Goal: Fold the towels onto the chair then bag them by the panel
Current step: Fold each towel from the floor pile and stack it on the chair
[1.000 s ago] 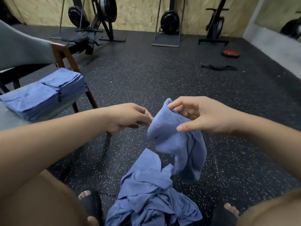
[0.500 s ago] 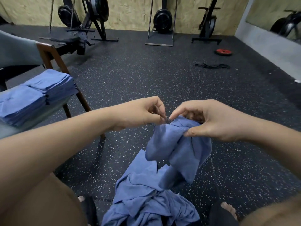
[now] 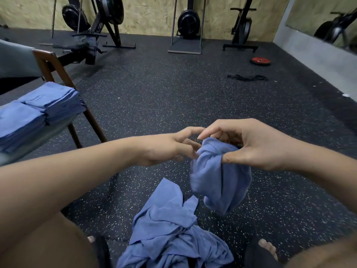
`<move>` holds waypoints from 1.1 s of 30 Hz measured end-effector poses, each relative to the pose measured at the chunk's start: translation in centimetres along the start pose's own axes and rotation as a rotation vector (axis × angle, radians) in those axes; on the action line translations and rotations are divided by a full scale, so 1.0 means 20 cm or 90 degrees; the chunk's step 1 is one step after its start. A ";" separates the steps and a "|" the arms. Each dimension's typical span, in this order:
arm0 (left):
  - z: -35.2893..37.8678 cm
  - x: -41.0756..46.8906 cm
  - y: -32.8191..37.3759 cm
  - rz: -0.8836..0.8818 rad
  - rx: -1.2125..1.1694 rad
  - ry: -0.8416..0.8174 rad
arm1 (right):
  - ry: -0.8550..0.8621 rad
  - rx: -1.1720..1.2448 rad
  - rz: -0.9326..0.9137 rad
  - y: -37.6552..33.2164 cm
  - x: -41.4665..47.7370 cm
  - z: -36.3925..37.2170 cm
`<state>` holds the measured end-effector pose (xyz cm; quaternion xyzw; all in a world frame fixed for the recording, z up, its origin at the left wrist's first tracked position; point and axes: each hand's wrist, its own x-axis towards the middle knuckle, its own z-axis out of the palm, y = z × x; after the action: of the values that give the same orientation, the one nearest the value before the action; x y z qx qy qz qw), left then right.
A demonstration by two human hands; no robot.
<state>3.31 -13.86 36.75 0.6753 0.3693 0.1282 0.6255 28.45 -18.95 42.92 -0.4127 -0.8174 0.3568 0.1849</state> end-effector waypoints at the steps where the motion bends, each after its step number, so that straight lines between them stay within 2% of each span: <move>1: 0.01 0.00 -0.01 -0.001 0.018 -0.013 | -0.001 -0.002 0.000 0.00 0.00 0.00; 5: 0.02 0.03 -0.04 0.016 0.100 -0.015 | -0.016 -0.006 -0.001 0.02 0.00 0.00; 12: -0.10 -0.04 0.05 0.039 0.139 0.089 | -0.006 -0.049 0.035 0.05 -0.02 -0.03; 16: -0.17 -0.09 0.09 0.042 0.227 0.132 | -0.029 -0.075 0.053 0.08 -0.02 -0.02; 21: -0.20 -0.14 0.13 0.104 0.186 0.168 | -0.040 -0.085 0.057 0.08 -0.02 -0.01; 29: -0.09 -0.14 0.19 0.197 0.185 0.165 | 0.015 0.101 0.062 0.07 0.03 0.05; 33: -0.05 -0.12 0.19 0.228 0.200 0.204 | 0.067 0.101 0.003 0.05 0.07 0.09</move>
<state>2.29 -14.54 41.29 0.7897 0.3536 0.2832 0.4138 27.13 -18.25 40.93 -0.4171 -0.7747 0.3988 0.2587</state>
